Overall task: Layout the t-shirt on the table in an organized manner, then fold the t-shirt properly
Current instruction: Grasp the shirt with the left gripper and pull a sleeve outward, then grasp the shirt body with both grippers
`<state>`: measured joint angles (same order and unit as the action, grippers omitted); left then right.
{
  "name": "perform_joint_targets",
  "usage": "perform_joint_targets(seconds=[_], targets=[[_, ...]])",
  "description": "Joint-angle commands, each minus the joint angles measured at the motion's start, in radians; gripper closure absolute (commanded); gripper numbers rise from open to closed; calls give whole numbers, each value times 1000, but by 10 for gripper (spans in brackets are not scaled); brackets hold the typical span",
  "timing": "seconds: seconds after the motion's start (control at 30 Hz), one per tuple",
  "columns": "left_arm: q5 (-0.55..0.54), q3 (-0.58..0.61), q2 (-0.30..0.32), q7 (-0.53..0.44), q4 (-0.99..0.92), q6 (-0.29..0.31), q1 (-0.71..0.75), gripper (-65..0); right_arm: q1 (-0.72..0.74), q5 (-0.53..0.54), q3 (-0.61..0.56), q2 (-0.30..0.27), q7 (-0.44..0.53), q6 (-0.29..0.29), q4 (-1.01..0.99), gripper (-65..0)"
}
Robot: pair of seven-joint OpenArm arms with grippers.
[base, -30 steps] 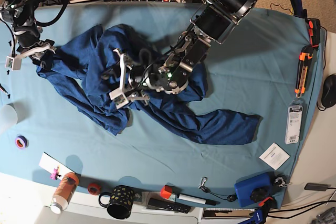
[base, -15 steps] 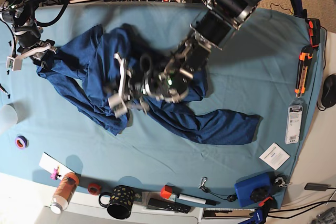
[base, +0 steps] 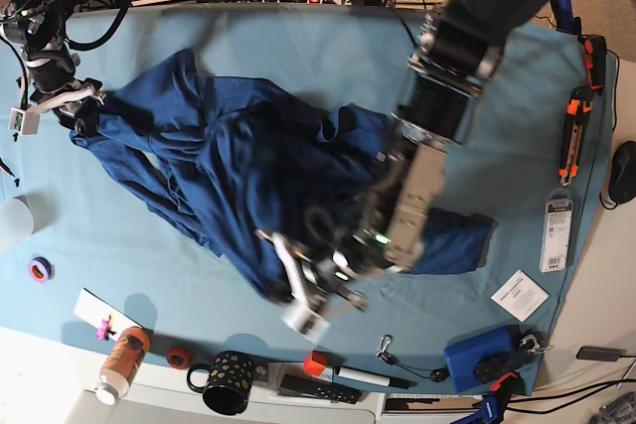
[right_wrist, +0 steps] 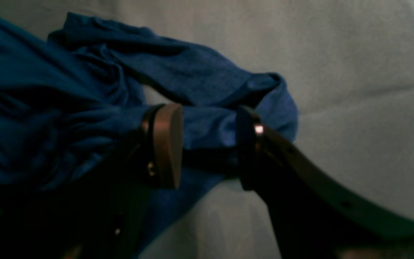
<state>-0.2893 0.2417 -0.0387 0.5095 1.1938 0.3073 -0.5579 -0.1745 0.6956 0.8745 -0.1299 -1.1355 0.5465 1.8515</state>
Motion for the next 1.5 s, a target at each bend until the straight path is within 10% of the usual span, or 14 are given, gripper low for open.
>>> perform_joint_targets(seconds=[0.0, 0.47, 0.63, 0.9, 1.0, 1.47], targets=[[-9, -21, 8, -31, 19, -10, -50, 0, 12, 19, 3, -14, 31, 2, 16, -244], [-23, -208, 219, -31, 19, -48, -127, 0, 27, 44, -8, -14, 58, 1, 16, -244], [-58, -205, 224, -27, 19, -18, -84, 0, 57, 61, -177, -14, 66, 31, 16, -246], [-101, -205, 214, -11, 19, 110, 18, -9, 167, -396, -617, -14, 227, -96, 16, -295], [-107, -205, 214, -11, 19, 113, 51, -216, 200, -534, -701, -14, 240, -134, 16, -295], [-135, -205, 213, -8, 19, 110, 99, -245, 342, -613, -735, -14, 364, -133, -288, -345]])
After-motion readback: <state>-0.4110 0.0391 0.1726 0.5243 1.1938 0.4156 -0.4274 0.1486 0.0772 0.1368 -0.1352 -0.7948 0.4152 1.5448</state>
